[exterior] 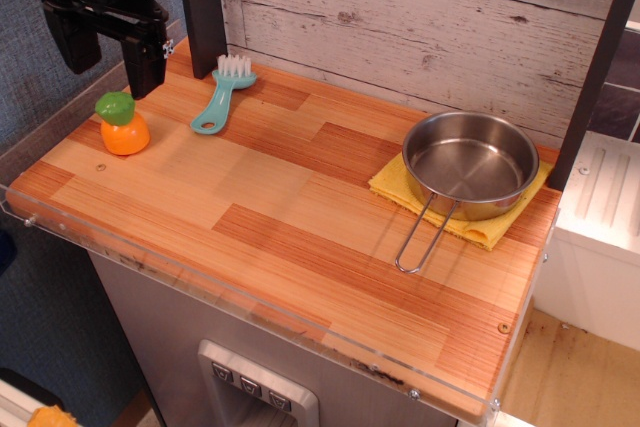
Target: Move pot to left of yellow cloth, right of blue brush.
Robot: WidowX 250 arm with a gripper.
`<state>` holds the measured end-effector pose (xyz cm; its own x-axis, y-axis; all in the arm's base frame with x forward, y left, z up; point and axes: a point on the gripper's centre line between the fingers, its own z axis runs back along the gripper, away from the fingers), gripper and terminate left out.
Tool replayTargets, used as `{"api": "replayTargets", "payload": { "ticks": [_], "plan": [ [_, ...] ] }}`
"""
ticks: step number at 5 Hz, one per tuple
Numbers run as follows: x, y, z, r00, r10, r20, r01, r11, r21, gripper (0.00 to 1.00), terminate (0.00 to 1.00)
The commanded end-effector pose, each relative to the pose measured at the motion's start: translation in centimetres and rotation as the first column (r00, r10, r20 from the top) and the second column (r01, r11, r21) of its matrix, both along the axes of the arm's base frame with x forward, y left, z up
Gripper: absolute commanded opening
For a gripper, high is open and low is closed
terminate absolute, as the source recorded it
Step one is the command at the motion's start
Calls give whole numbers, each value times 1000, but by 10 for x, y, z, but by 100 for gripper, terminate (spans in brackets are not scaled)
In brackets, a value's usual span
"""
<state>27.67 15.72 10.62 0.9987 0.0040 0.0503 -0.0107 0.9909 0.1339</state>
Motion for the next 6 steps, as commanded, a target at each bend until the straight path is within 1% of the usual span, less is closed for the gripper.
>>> {"api": "replayTargets", "payload": {
  "ticks": [1, 2, 3, 4, 5, 6],
  "plan": [
    [0, 0, 0, 1000, 0, 0, 0, 1000, 0, 100, 0],
    [8, -22, -8, 1000, 24, 3, -24, 999, 28, 100, 0],
    [23, -58, -13, 999, -23, 27, 23, 1000, -10, 100, 0],
    [38, -109, -14, 991, -116, 66, 122, 988, -97, 100, 0],
    [54, -137, -19, 987, -129, 100, 141, 983, -121, 100, 0],
    [74, -151, -23, 982, -134, 132, 153, 976, -155, 100, 0]
  ]
}}
